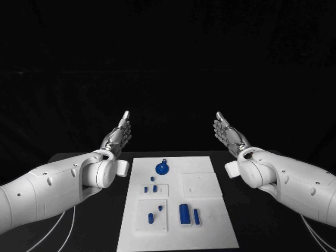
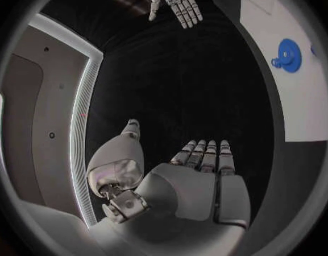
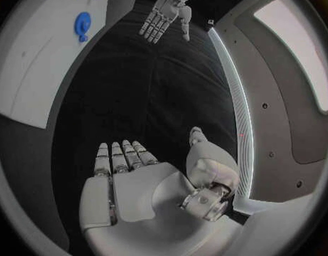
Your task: Assemble the parts on the task board
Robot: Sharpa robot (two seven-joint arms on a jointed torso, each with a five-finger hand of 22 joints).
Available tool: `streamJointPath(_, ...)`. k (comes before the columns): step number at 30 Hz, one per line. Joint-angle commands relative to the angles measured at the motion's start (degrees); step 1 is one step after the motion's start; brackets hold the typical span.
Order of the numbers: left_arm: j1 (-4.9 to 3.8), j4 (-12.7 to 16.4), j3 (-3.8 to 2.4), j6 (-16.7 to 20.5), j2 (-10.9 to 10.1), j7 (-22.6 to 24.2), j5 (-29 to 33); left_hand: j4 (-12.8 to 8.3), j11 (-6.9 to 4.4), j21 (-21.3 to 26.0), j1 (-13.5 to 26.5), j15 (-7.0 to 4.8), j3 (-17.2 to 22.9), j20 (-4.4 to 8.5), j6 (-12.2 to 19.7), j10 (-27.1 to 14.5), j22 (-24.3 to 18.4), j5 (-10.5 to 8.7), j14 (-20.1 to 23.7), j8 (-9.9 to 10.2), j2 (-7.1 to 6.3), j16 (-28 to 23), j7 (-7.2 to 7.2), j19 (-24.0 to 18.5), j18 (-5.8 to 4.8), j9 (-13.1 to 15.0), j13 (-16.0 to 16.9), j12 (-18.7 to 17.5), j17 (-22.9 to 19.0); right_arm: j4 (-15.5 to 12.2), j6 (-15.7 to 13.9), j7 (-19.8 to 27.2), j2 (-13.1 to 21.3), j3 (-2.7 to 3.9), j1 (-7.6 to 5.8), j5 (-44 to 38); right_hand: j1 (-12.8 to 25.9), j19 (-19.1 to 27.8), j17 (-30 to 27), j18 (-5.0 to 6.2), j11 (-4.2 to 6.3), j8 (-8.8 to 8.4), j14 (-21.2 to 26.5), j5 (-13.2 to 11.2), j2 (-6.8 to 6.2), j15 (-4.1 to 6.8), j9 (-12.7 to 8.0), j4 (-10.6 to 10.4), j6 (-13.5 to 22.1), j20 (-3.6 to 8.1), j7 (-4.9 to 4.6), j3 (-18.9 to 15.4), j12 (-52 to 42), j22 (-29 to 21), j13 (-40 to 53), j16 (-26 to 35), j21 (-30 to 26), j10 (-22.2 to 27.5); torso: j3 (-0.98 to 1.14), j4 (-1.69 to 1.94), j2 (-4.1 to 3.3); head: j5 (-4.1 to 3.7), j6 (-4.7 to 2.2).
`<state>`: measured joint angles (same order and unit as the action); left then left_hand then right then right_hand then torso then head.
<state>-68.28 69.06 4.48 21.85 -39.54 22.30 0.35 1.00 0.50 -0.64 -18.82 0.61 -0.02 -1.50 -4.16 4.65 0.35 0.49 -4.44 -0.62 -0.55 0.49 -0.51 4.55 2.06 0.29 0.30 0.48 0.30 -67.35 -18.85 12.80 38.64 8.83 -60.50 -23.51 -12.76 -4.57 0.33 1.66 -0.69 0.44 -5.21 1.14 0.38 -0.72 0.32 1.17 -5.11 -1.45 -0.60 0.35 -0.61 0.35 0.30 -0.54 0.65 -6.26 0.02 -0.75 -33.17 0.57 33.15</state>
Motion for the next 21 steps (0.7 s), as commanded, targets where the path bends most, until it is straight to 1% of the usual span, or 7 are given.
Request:
streamJointPath(1, 1.85, 5.07, -0.9, 9.08, -1.06, 3.56, -0.21, -1.0, -0.5, 0.64, 18.82, -0.61, 0.02, 1.5, 4.16, -4.65, -0.35, -0.49, 4.44, 0.62, 0.55, -0.49, 0.51, -4.55, -2.06, -0.29, -0.3, -0.48, -0.3, -4.98, -9.51, 6.98, 1.26, -1.56, 0.12, 8.82, 12.76, 4.57, -0.33, -1.66, 0.69, -0.44, 5.21, -1.14, -0.38, 0.72, -0.32, -1.17, 5.11, 1.45, 0.6, -0.35, 0.61, -0.35, -0.3, 0.54, -0.65, 6.26, -0.02, 0.7, 1.85, -0.52, 1.11)
streamJointPath(3, 3.36, 8.87, -1.76, 12.25, -2.04, 4.5, -0.25, -1.0, -0.5, 0.64, 18.82, -0.61, 0.02, 1.5, 4.16, -4.65, -0.35, -0.49, 4.44, 0.62, 0.55, -0.49, 0.51, -4.55, -2.06, -0.29, -0.3, -0.48, -0.3, -8.88, -13.0, 9.19, 2.32, -3.16, 0.17, 12.07, 12.76, 4.57, -0.33, -1.66, 0.69, -0.44, 5.21, -1.14, -0.38, 0.72, -0.32, -1.17, 5.11, 1.45, 0.6, -0.35, 0.61, -0.35, -0.3, 0.54, -0.65, 6.26, -0.02, 0.75, 1.99, -0.57, 1.23)
streamJointPath(4, 4.28, 11.19, -2.29, 14.18, -2.64, 5.08, -0.27, -1.0, -0.5, 0.64, 18.82, -0.61, 0.02, 1.5, 4.16, -4.65, -0.35, -0.49, 4.44, 0.62, 0.55, -0.49, 0.51, -4.55, -2.06, -0.29, -0.3, -0.48, -0.3, -11.36, -15.22, 10.61, 2.99, -4.19, 0.2, 14.14, 12.76, 4.57, -0.33, -1.66, 0.69, -0.44, 5.21, -1.14, -0.38, 0.72, -0.32, -1.17, 5.11, 1.45, 0.6, -0.35, 0.61, -0.35, -0.3, 0.54, -0.65, 6.26, -0.02, 0.75, 1.99, -0.57, 1.23)
streamJointPath(6, 5.37, 13.94, -2.91, 16.48, -3.35, 5.76, -0.29, -1.0, -0.5, 0.64, 18.82, -0.61, 0.02, 1.5, 4.16, -4.65, -0.35, -0.49, 4.44, 0.62, 0.55, -0.49, 0.51, -4.55, -2.06, -0.29, -0.3, -0.48, -0.3, -14.34, -17.89, 12.3, 3.8, -5.42, 0.24, 16.62, 12.76, 4.57, -0.33, -1.66, 0.69, -0.44, 5.21, -1.14, -0.38, 0.72, -0.32, -1.17, 5.11, 1.45, 0.6, -0.35, 0.61, -0.35, -0.3, 0.54, -0.65, 6.26, -0.02, 0.75, 1.99, -0.57, 1.23)
streamJointPath(12, 7.66, 19.73, -4.22, 21.3, -4.85, 7.2, -0.34, -1.0, -0.5, 0.64, 18.82, -0.61, 0.02, 1.5, 4.16, -4.65, -0.35, -0.49, 4.44, 0.62, 0.55, -0.49, 0.51, -4.55, -2.06, -0.29, -0.3, -0.48, -0.3, -20.87, -23.72, 16.01, 5.58, -8.12, 0.32, 22.07, 12.76, 4.57, -0.33, -1.66, 0.69, -0.44, 5.21, -1.14, -0.38, 0.72, -0.32, -1.17, 5.11, 1.45, 0.6, -0.35, 0.61, -0.35, -0.3, 0.54, -0.65, 6.26, -0.02, 0.75, 1.99, -0.57, 1.23)
streamJointPath(16, 8.11, 20.88, -4.48, 22.26, -5.15, 7.49, -0.35, -1.0, -0.5, 0.64, 18.82, -0.61, 0.02, 1.5, 4.16, -4.65, -0.35, -0.49, 4.44, 0.62, 0.55, -0.49, 0.51, -4.55, -2.06, -0.29, -0.3, -0.48, -0.3, -22.48, -25.16, 16.93, 6.02, -8.78, 0.34, 23.41, 12.76, 4.57, -0.33, -1.66, 0.69, -0.44, 5.21, -1.14, -0.38, 0.72, -0.32, -1.17, 5.11, 1.45, 0.6, -0.35, 0.61, -0.35, -0.3, 0.54, -0.65, 6.26, -0.02, 0.75, 1.99, -0.57, 1.23)
streamJointPath(21, 8.12, 20.89, -4.48, 22.27, -5.15, 7.5, -0.35, -1.0, -0.5, 0.64, 18.82, -0.61, 0.02, 1.5, 4.16, -4.65, -0.35, -0.49, 4.44, 0.62, 0.55, -0.49, 0.51, -4.55, -2.06, -0.29, -0.3, -0.48, -0.3, -22.6, -25.27, 17.0, 6.05, -8.83, 0.34, 23.51, 12.76, 4.57, -0.33, -1.66, 0.69, -0.44, 5.21, -1.14, -0.38, 0.72, -0.32, -1.17, 5.11, 1.45, 0.6, -0.35, 0.61, -0.35, -0.3, 0.54, -0.65, 6.26, -0.02, 0.75, 1.99, -0.57, 1.23)
